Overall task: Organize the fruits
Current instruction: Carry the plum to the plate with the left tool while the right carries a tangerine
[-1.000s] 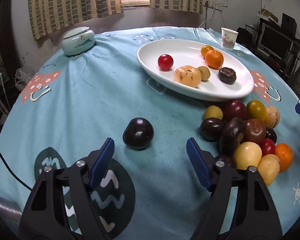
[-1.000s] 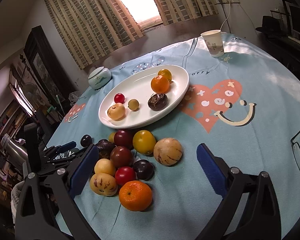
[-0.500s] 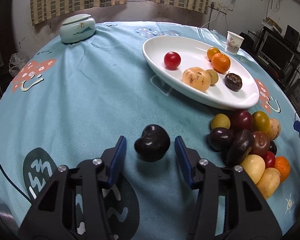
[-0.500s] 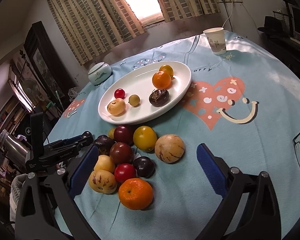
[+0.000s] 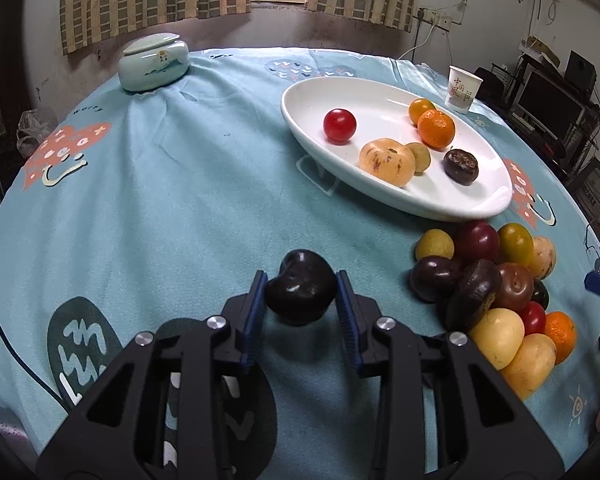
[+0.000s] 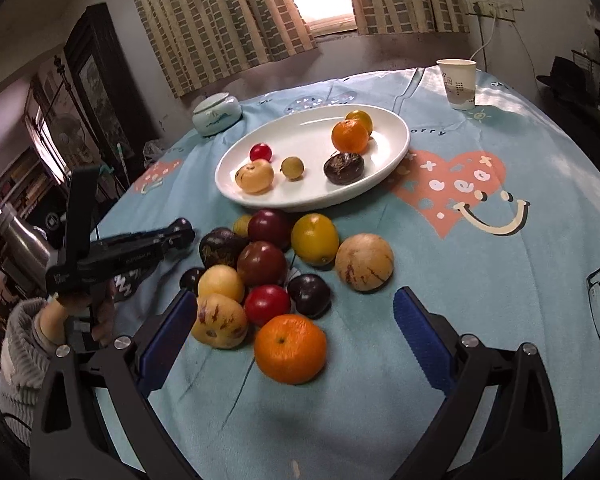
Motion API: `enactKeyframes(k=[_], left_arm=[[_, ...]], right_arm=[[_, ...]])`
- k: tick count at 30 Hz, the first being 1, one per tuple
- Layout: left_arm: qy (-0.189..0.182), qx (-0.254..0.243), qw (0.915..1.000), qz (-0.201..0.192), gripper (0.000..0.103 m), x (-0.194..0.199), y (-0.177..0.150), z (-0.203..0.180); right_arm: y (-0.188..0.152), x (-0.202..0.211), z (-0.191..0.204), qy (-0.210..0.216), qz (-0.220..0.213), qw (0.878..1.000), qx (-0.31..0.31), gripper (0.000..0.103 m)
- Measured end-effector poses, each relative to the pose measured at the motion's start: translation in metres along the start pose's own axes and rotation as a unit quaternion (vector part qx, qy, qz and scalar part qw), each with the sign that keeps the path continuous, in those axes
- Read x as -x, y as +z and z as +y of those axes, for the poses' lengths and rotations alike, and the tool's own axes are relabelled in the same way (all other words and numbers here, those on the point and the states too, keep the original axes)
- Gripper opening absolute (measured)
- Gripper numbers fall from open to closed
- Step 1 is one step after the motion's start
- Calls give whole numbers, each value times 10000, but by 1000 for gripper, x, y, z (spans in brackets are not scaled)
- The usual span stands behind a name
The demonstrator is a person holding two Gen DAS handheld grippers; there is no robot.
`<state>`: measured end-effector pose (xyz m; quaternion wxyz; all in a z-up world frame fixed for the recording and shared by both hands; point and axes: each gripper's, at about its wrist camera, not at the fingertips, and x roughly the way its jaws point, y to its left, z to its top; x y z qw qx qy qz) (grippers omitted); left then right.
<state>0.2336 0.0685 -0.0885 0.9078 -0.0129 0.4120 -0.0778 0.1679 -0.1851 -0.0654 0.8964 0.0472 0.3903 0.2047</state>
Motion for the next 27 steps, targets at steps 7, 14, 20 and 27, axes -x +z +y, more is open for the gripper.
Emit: enactKeyframes(k=[7,14,20,27], left_arm=[[-13,-21,10000,-48,35,4,0,-2],[-32,3,10000,54,35,-1,0,0],[-85,34,9999,133,35,-5,-1,1],[-189,10,9998,-79,35,8,-1,-2]], right_arm=[[-11,-18,6,-360,425,9982,233,77],[-13,-33,11,-263,819,9956,372,55],[-12,-34,7,-147,819,9962,253,46],[-4,-11,-9,106,259,9994,-214,45]])
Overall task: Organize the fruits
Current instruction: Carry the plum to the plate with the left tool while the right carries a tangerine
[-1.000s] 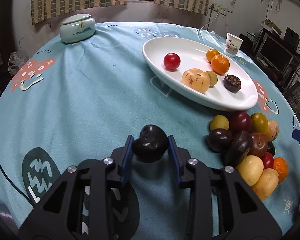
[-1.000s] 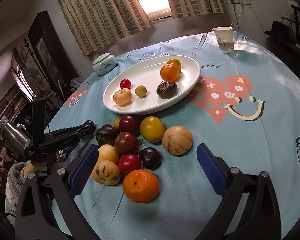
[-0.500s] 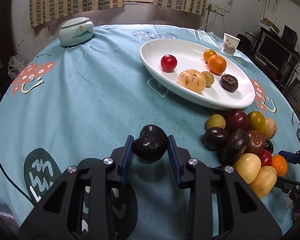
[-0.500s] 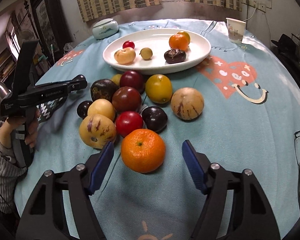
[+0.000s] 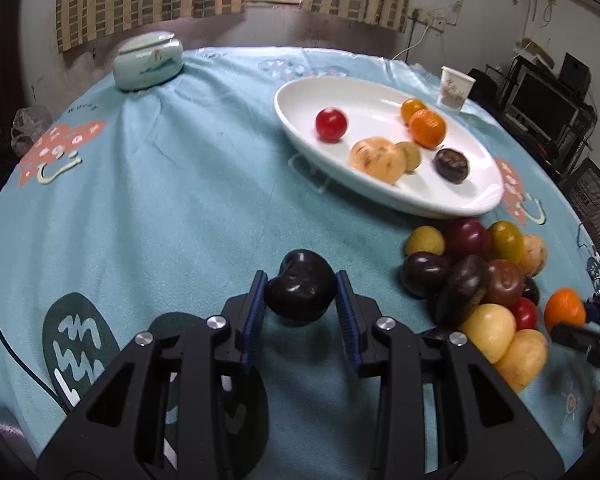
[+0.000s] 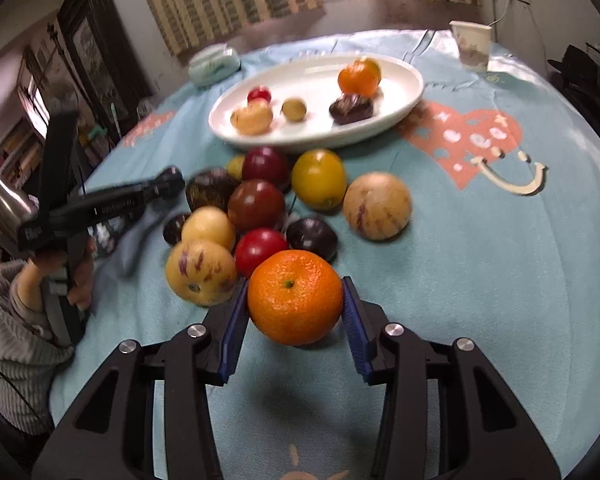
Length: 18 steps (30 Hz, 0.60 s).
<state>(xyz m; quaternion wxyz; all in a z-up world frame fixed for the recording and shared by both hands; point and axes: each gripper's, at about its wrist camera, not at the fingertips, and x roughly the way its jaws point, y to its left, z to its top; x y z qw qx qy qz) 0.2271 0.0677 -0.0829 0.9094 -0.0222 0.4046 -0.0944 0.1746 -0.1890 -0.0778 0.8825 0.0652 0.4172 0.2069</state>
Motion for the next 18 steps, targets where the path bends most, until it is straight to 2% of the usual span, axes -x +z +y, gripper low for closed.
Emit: enactKeyframes(k=[4,9,12,15,18], left_arm=[[-157,9,9991,-398,35,26,19,-10],[-129,-84,9954,-945,35,56,77,-25],[-60,-199,9931,-1153,35,56,110,-39],[-83,-209,9931,-1151,35,34,134,-46],[-170,-82,9955,-932,35,-5,148,-44]], right_arm=[[28,28,-6,50,-478,9988,-69,45],[98,70,2,-76,-1396,9901,119,45],[139,77,9,-66,-1716,9848,250,45],[169,57,12,-80,-1760,9838,334,45],[187,14,12,-16,-1451,9886,391,45]])
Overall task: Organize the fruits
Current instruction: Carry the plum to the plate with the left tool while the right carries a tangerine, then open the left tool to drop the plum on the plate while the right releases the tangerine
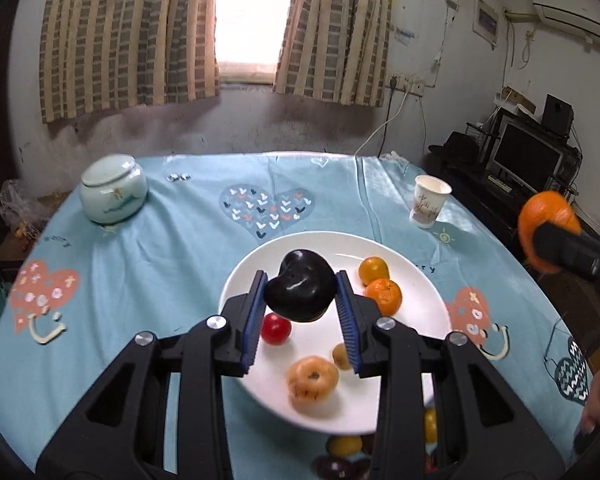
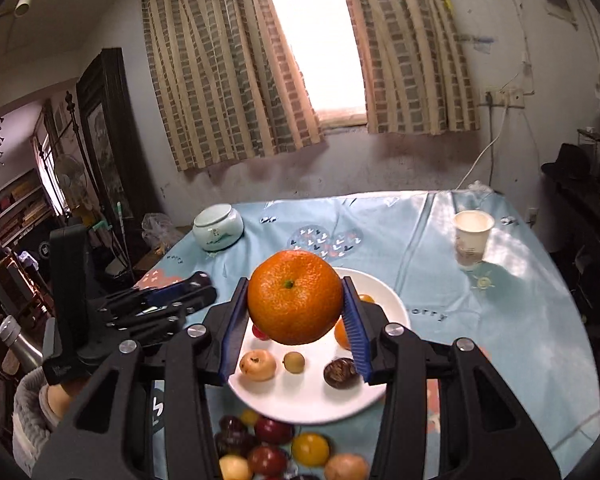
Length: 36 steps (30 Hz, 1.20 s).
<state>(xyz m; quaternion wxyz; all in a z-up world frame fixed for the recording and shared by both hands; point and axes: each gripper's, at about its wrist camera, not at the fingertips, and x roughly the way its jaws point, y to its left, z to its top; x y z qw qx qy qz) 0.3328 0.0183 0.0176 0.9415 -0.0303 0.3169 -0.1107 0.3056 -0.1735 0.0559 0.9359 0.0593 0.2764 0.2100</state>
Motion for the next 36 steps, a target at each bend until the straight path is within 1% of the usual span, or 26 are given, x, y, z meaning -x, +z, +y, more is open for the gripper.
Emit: enactKeyframes(k=[3,5,7,9,11,16,17,18,19,20,21,23,25,27,29,31,32,34,36], left_arm=[[23,186,9994,295,35,-41,0,10],[60,185,9985,512,35,-69,-1,15],[172,108,9978,635,35,-88,-4,17],[145,129,9970,752,35,-103,-7,20],[103,147,9963,836,35,-111,-10,21],[97,217,9947,1001,36,-124,-16,28],[77,238,9946,1008,38,-124,-16,30],[83,251,9949,978,42,-123,-16,31],[127,265,9954,912,53,-120,-14,32],[164,274,9959,852,60,-117,-14,32],[162,278,9961,816,60,-115,-12,33],[123,296,9964,779,63,-112,-10,35],[164,323,9968,716,66,-107,-7,37],[230,351,9972,612,66,-100,-2,40],[286,391,9978,446,70,-86,5,44],[397,424,9980,265,75,-71,11,46],[473,448,9977,184,76,-63,14,47],[503,475,9975,113,77,-48,16,44],[457,353,9983,57,79,-30,8,37]], right_arm=[[-6,-49,-4,40,425,9991,71,45],[-13,-81,-5,46,786,9967,171,45],[-21,-102,-2,5,1031,9942,304,45],[-28,-119,0,-35,1266,9909,465,45],[-34,-129,1,-111,1384,9888,543,45],[-42,-140,1,-234,1460,9871,618,46],[-43,-143,-1,-224,1488,9868,603,46],[-44,-146,-1,-219,1520,9865,564,50],[-45,-147,-2,-233,1510,9867,552,57],[-45,-146,-2,-321,1464,9870,578,59],[-45,-146,-2,-396,1436,9870,602,66],[-42,-140,-2,-342,1341,9886,600,66],[-37,-133,-3,-338,1226,9902,584,66],[-30,-116,-3,-338,1020,9927,555,66],[-19,-95,-1,-261,767,9954,508,66],[-9,-74,3,-196,518,9973,484,71],[-6,-65,6,-188,424,9977,502,71],[-4,-50,12,-178,328,9979,522,72],[-8,-38,15,-100,291,9984,479,72]])
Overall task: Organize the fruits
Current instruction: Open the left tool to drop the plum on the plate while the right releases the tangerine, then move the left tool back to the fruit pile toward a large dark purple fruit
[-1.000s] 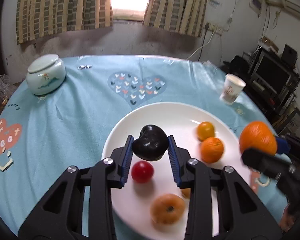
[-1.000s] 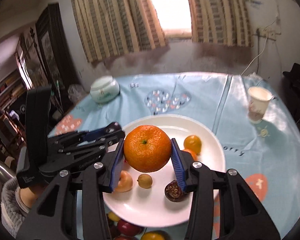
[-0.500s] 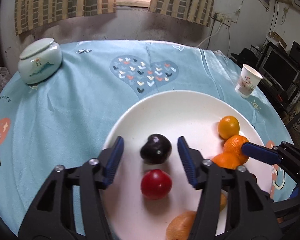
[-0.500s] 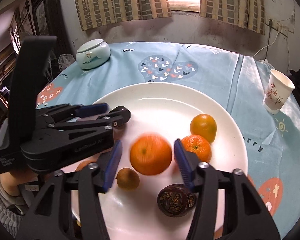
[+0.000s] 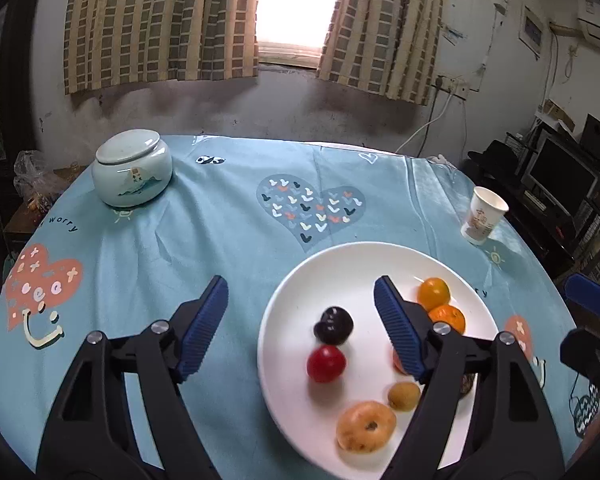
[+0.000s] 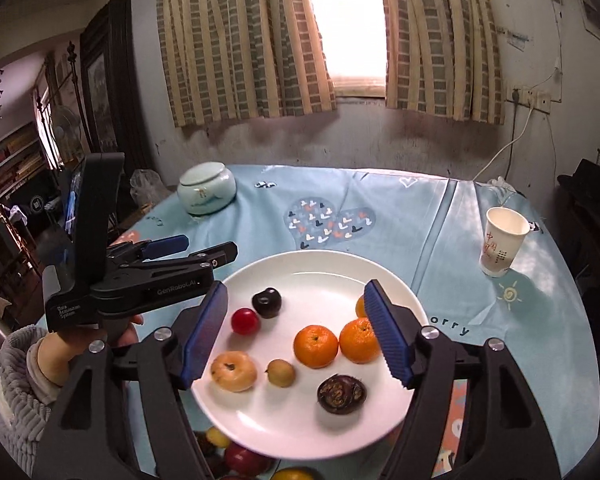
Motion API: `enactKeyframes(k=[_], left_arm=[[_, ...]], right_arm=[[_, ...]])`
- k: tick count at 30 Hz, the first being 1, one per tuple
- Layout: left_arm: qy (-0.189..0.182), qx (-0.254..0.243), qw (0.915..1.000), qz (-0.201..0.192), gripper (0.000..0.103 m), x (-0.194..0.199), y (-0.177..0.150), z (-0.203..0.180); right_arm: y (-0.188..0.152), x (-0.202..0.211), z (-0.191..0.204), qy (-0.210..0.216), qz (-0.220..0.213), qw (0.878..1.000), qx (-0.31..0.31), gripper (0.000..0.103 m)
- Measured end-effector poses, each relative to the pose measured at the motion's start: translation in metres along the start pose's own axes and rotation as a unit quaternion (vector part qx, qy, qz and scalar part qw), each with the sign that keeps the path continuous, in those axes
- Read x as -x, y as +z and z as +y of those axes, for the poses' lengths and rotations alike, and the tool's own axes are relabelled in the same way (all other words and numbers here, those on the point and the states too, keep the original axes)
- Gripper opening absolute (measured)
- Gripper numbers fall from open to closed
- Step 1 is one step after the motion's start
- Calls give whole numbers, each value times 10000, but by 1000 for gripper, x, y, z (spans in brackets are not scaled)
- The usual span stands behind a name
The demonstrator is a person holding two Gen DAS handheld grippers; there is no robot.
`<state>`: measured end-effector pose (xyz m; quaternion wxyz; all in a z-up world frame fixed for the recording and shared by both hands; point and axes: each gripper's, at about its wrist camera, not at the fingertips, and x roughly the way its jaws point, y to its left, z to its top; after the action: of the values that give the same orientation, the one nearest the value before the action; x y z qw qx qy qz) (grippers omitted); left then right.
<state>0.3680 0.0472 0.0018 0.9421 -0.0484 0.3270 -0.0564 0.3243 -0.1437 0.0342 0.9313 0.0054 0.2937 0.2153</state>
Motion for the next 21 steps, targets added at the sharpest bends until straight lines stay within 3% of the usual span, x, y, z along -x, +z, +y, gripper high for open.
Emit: enactKeyframes(k=[3,6,9,12,17,21], left_arm=[[261,-265,9993,20,84,22,-27,-7],[127,-118,9998,103,85,43,-59,-3],[39,-94,9993,370,86,56,-94,-4],[71,-420,9982,424,87,69,-124,-15],[28,-625,9975,342,90,83,-143,-26],[-134,-799,9963,284,92,85,-150,-40]], right_arm=[[-12,11,4,-16,87,10000,-17,72],[-37,25,1,-163,37,9997,-152,72],[-83,41,-16,-307,-8,9980,-553,102],[-114,48,-31,-676,330,9946,-708,102],[-134,73,-53,-472,100,9904,-1294,102],[-138,69,-63,-508,264,9853,-1610,102]])
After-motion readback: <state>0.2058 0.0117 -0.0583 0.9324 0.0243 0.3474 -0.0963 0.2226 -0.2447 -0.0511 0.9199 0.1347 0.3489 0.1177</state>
